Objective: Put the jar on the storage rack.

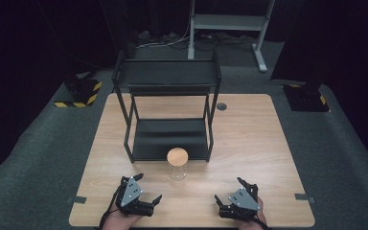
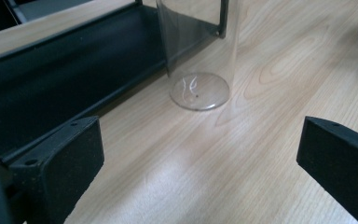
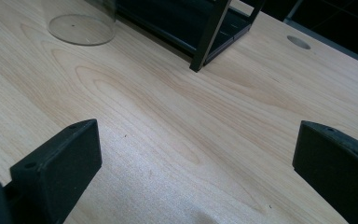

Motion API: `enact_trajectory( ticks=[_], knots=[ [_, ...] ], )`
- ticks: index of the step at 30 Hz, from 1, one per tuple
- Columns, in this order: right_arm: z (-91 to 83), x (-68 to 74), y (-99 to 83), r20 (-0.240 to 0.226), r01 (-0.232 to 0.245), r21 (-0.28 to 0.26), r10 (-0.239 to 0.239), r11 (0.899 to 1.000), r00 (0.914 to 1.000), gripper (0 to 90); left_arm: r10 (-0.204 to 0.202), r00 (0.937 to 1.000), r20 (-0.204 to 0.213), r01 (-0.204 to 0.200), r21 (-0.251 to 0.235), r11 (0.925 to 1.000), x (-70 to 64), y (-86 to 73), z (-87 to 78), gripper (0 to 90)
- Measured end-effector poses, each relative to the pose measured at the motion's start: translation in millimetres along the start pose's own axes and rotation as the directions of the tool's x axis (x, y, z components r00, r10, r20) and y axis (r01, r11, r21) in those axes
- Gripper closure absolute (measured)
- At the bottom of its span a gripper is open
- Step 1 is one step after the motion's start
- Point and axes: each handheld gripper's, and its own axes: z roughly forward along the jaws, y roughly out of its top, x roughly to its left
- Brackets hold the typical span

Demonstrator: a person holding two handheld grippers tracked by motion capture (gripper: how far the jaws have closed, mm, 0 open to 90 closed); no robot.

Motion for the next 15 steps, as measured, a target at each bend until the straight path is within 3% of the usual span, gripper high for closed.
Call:
enact_trajectory(
  ticks=[15],
  knots=[
    [-0.3,-0.6,-0.1,-0.002,-0.007,-0.002,0.007,1.0,1.0,0.3,0.017,0.9998,0.004,-0.017,-0.021,0.9996,1.3,24.2,-5.6,0.8]
  ],
)
